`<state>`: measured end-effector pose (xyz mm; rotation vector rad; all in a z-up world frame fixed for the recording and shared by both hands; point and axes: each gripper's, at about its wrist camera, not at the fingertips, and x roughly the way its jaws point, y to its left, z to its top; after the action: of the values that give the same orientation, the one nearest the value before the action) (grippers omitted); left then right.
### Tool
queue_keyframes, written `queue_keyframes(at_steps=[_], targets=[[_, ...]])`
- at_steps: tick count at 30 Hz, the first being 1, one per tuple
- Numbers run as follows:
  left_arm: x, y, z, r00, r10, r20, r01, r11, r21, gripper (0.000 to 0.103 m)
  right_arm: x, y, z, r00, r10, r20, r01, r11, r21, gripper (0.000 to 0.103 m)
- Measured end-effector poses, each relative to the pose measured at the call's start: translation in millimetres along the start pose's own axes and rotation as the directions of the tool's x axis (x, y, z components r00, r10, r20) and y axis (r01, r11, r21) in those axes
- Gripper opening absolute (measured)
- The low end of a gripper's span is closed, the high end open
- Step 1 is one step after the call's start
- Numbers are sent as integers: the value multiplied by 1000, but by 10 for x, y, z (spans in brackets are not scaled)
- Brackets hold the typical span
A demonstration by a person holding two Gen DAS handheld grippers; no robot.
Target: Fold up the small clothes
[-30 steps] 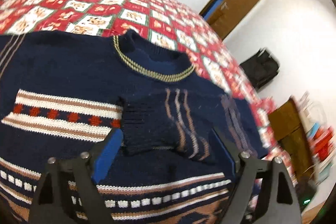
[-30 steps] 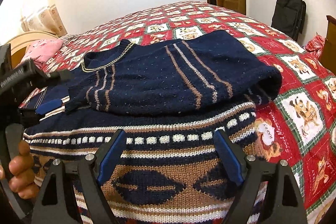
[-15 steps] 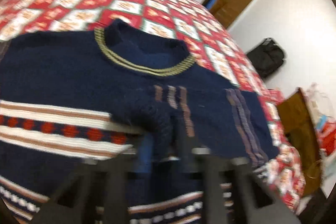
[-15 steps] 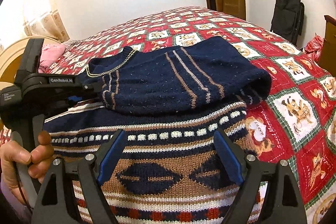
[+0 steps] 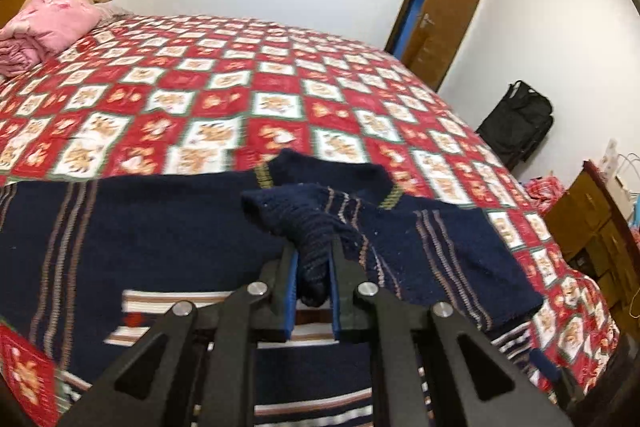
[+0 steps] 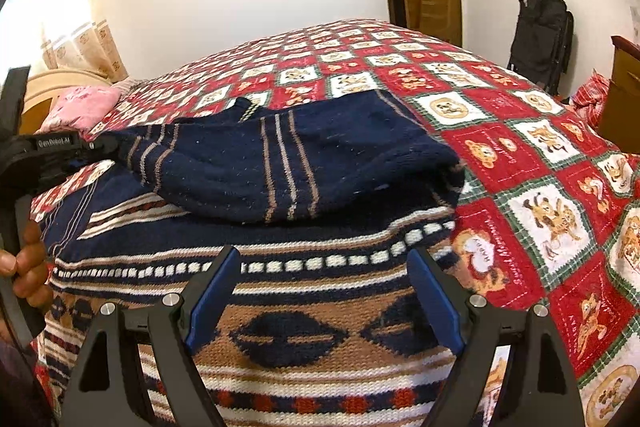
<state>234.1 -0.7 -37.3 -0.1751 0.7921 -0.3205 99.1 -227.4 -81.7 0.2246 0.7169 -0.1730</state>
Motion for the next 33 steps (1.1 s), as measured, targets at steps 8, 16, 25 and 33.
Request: queue_keyframes(at_steps=[8, 16, 25, 33], targets=[[126, 432, -212, 988, 143, -57, -145, 989, -34, 15, 58, 51, -23, 1000, 8, -16, -8, 1000, -17, 86], [130, 376, -248, 994, 64, -87, -72, 993, -91, 45, 61, -94, -3, 1000, -12, -10, 12, 999, 34, 86], [412, 345, -250, 991, -16, -133, -10, 981, -192, 73, 146, -32, -78, 999, 10, -45, -9, 1000, 18, 86], [466, 328, -282, 993, -46, -108, 23, 978, -205, 18, 190, -93, -84, 998, -1, -60, 4, 999, 43, 86]])
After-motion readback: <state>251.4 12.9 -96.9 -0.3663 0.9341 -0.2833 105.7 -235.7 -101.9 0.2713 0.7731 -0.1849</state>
